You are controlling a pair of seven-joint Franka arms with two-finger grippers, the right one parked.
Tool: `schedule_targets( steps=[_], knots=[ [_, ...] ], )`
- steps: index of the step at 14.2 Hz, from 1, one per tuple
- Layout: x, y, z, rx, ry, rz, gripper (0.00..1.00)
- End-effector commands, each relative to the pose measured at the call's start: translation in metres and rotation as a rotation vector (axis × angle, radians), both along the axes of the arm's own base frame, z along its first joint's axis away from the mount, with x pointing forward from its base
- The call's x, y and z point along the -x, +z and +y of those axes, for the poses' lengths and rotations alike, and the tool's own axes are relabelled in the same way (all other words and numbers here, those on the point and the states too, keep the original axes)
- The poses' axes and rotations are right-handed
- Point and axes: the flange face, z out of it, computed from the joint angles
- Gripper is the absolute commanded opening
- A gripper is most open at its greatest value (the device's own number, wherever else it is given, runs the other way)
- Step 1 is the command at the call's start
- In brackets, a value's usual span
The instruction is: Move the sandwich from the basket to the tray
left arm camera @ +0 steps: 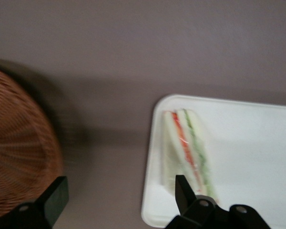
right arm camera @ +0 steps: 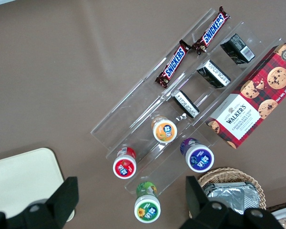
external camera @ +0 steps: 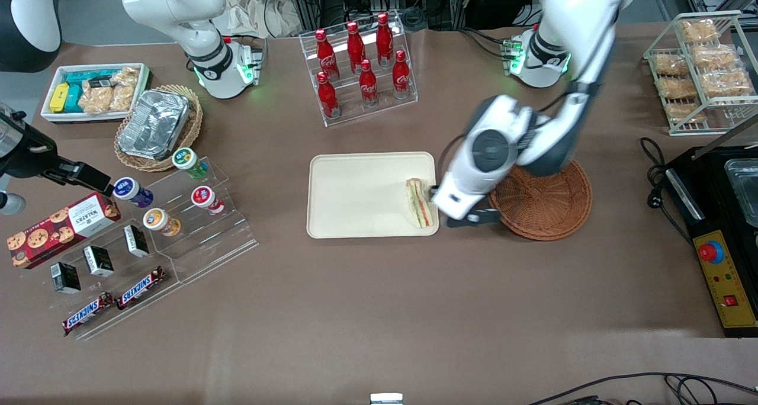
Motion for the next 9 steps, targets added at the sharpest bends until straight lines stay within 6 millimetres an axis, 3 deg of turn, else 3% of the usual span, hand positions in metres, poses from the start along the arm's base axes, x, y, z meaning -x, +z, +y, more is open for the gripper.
schedule_targets(
  steps=[1, 6, 9],
  knots=[
    [-0.004, 0.06, 0.048, 0.002, 0.018, -0.049, 0.99],
    [-0.007, 0.122, 0.146, -0.01, -0.067, -0.034, 0.99],
    [-0.001, 0.157, 0.179, -0.029, -0.119, -0.074, 0.99]
  ],
)
